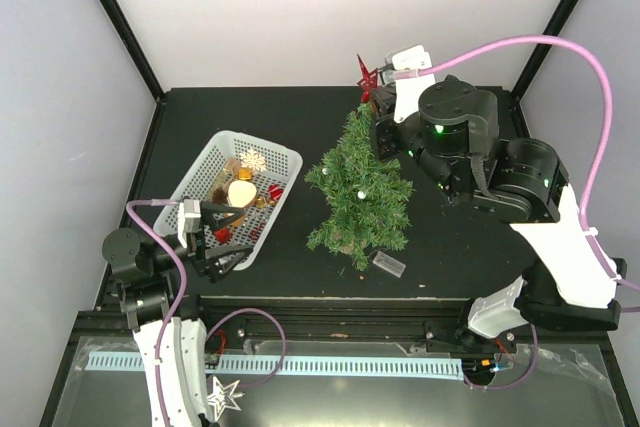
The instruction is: Decorate the small christmas tree
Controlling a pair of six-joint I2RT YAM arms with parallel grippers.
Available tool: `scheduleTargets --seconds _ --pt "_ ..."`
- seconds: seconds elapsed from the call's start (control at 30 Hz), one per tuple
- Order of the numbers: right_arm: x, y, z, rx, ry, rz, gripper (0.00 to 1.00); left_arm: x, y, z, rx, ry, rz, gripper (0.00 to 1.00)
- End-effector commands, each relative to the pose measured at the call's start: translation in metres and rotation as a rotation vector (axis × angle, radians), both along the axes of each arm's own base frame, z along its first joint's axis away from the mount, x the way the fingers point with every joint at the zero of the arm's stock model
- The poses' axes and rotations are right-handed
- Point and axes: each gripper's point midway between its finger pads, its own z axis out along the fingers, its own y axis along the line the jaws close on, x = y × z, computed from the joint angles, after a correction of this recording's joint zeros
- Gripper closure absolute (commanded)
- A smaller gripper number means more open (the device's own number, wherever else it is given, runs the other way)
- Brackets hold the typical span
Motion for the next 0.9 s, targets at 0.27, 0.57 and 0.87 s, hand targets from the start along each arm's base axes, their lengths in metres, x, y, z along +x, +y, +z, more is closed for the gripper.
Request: scheduleTargets --seconds 0.27,0.57,0.87 --pt "-0.002 -0.021 0.017 0.042 -0.033 -0.046 0.99 -0.021 -0.006 -0.004 0.031 -0.011 -0.111 0.01" --pt "0.001 -0.015 0.008 0.016 -0.022 -0.045 0.99 -0.021 -0.006 -0.004 0.032 -0.013 -0.113 0.01" --pt "0.005 -0.015 0.006 0.018 -0.015 -0.044 0.99 -0.022 -0.006 -0.004 0.033 -0.013 -0.115 0.01"
